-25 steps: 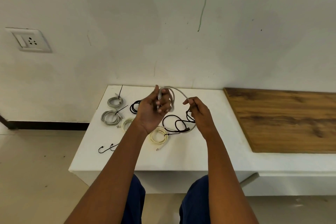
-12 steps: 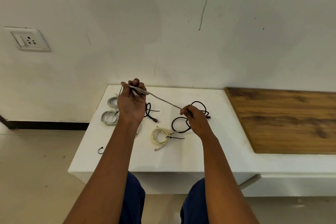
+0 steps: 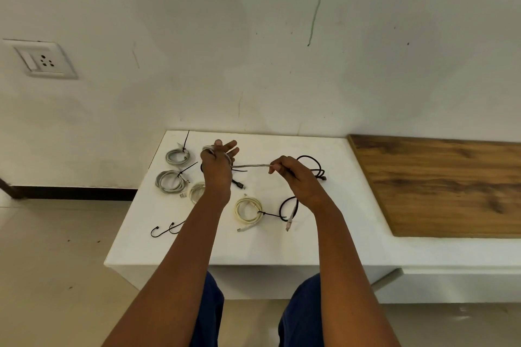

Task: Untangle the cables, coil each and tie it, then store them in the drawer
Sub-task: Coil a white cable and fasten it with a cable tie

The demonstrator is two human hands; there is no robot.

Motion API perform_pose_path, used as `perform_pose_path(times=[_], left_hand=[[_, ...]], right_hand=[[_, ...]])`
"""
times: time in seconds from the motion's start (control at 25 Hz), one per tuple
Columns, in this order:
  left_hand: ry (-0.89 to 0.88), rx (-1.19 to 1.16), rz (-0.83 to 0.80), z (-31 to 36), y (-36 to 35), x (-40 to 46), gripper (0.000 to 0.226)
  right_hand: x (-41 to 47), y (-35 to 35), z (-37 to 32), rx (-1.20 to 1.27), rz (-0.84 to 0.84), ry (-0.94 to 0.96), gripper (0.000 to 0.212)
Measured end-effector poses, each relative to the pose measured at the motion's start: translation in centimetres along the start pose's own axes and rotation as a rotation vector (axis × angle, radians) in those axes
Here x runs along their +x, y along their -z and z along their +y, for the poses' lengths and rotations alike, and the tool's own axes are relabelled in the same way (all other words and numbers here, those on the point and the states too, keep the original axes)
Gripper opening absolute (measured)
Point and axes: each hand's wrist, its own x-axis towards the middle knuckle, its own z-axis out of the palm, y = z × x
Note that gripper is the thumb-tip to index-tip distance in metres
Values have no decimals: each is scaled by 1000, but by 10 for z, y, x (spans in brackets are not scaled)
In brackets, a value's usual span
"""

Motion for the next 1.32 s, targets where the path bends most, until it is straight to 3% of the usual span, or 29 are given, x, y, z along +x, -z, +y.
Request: perform_pose_path(times=[0.24,0.36,0.52,0.6,0.76,1.0,1.16,1.32], left_hand=[[-143,429,-306,-14,-8,-15,10],[-86,569,-455,-17,-12,-25,32],[117,440,-676,-13,-21,-35,53],[230,276,-761,-10,-24,-38,52],[386,-88,-718,-2,-27,-38,41],[431,-695,-672,15,-17,-25,35],[324,-756,-553,15,-16,-22,35],[212,-614,-313,11,-15,-16,29]], right_hand=[[-1,3,-3,-31,84,20,23],[0,8,-3,-23,193,49,21],[-2,11,1,-54,312,65,17],[-2,10,3,-73,324,21,17],[-1,9,3,-37,344,-56,19],[-4,10,4,-114,267,-141,24],[-2,2,-3,-176,116,-158,26],[-1,-4,-5,-223,-6,-184,25]])
